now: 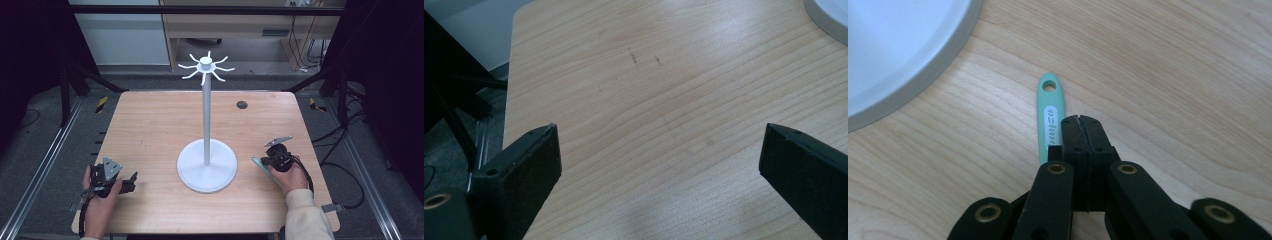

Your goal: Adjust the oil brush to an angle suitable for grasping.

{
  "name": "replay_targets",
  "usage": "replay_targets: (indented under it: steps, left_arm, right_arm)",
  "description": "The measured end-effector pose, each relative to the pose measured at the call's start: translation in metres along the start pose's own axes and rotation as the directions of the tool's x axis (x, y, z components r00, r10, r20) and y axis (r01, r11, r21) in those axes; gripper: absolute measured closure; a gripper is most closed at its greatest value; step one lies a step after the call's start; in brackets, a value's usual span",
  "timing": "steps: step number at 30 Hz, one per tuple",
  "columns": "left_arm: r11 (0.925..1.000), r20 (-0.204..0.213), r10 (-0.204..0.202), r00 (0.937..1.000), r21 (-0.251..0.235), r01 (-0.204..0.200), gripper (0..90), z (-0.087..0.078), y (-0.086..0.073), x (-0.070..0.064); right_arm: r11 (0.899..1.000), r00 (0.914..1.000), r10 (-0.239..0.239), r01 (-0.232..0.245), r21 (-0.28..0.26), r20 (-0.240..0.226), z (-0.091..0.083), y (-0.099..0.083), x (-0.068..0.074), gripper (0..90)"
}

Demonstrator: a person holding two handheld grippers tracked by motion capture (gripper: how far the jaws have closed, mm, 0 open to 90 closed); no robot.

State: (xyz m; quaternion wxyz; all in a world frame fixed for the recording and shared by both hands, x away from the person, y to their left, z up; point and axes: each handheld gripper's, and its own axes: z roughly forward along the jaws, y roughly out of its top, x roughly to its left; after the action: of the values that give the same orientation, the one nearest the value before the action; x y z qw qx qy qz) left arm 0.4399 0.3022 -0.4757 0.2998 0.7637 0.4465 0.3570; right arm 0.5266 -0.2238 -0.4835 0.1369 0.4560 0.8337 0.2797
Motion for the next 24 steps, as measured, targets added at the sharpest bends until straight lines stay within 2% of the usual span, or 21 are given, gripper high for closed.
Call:
replay_targets:
  steps: [6, 7, 8, 11, 14, 19, 24]
  left_arm:
    - [1.0000, -0.001, -0.004, 1.0000, -0.001, 0.004, 3.0, -0.001, 0.000, 0.000]
    - [1.0000, -0.001, -0.004, 1.0000, -0.001, 0.004, 3.0, -0.001, 0.000, 0.000]
    - [1.0000, -0.002, -0.004, 1.0000, 0.000, 0.004, 3.0, -0.001, 0.000, 0.000]
    - [1.0000, -0.001, -0.003, 1.0000, 0.002, 0.003, 3.0, -0.001, 0.000, 0.000]
    - [1.0000, 0.000, -0.002, 1.0000, 0.003, 0.002, 3.0, 0.000, -0.001, 0.000]
    - [1.0000, -0.001, 0.000, 1.0000, 0.005, 0.000, 3.0, 0.000, -0.001, 0.000]
    - [0.9998, -0.012, -0.017, 0.9998, 0.009, 0.017, 3.0, -0.005, -0.006, 0.003]
  right_arm:
    - [0.999, 0.9965, -0.041, 0.042, 0.018, -0.073, 0.000, 0.000, 0.011, 90.0]
    - [0.999, 0.9965, -0.041, 0.042, 0.018, -0.073, 0.000, 0.000, 0.011, 90.0]
    - [0.997, 0.9927, -0.066, 0.069, 0.028, -0.101, -0.001, 0.000, 0.014, 90.0]
    - [0.993, 0.9854, -0.105, 0.110, 0.033, -0.134, -0.002, -0.001, 0.020, 90.0]
    - [0.991, 0.9825, -0.120, 0.127, 0.037, -0.143, -0.002, -0.001, 0.023, 90.0]
    - [0.991, 0.9824, -0.119, 0.125, 0.036, -0.144, -0.003, -0.001, 0.023, 90.0]
    - [0.985, 0.9804, -0.168, 0.172, 0.030, -0.102, -0.015, -0.004, 0.029, 90.0]
